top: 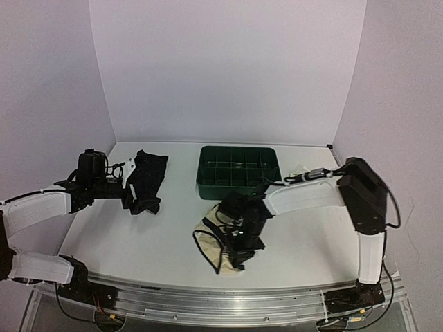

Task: Roll the underwear
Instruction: Move the underwear to the center of the board.

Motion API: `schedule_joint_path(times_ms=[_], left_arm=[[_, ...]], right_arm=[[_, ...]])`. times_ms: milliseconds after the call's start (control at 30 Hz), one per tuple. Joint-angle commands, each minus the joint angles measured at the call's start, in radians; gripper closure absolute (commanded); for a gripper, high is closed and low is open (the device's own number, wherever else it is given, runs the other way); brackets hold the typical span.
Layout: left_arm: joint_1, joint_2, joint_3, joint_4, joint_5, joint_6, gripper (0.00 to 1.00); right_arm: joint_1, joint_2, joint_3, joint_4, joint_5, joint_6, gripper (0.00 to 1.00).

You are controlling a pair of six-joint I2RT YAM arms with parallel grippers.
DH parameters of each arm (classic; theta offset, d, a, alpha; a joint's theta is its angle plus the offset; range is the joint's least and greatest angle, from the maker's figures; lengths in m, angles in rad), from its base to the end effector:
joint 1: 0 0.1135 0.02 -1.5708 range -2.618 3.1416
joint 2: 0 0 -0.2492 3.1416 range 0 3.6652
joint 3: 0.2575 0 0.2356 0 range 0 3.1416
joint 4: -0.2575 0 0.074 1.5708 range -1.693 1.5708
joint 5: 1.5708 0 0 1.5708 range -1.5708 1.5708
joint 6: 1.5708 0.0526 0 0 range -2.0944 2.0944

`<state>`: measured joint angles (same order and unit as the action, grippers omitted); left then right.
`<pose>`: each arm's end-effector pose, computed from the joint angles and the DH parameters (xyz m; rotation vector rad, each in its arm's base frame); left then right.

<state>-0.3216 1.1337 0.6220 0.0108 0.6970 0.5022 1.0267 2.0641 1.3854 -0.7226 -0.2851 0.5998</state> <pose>0.2197 -0.1088 0.2251 1.1668 1.6207 -0.6021 0.1809 0.3277 0.1140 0.6740 -2.9362 -0.4830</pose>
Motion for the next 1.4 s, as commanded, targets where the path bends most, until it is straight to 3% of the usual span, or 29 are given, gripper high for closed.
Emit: schedule_joint_path(times_ms=[0,167,233,333,433,633,733,967,1367], left_arm=[[0.005,0.044,0.059,0.020,-0.031,0.054,0.00],[0.007,0.082,0.097,-0.080,0.043,0.141,0.00],[0.004,0.086,0.106,-0.143,0.111,0.206,0.01],[-0.032,0.091,0.126,-0.292,0.164,0.300,0.12],[-0.155,0.092,0.128,-0.443,0.086,0.332,0.27],[-0.432,0.080,0.010,-0.549,-0.174,0.426,0.23],[-0.466,0.111,-0.010,-0.499,-0.254,0.456,0.24],[-0.483,0.173,-0.061,-0.406,-0.292,0.621,0.29],[-0.570,0.230,-0.128,-0.274,-0.327,0.684,0.29]], right_arm=[[0.068,0.219,0.325,0.058,-0.121,-0.046,0.78],[0.072,0.204,0.383,0.051,-0.131,-0.052,0.34],[0.072,0.114,0.340,0.046,-0.121,-0.072,0.27],[0.069,-0.046,0.275,0.032,-0.033,-0.128,0.26],[0.037,-0.147,0.267,0.019,0.131,-0.124,0.27],[-0.002,-0.073,0.403,0.015,0.517,0.022,0.46],[-0.006,0.060,0.537,0.017,0.576,0.045,0.61],[-0.008,0.356,0.890,0.018,0.570,0.049,0.61],[-0.007,0.512,0.985,0.018,0.670,0.099,0.64]])
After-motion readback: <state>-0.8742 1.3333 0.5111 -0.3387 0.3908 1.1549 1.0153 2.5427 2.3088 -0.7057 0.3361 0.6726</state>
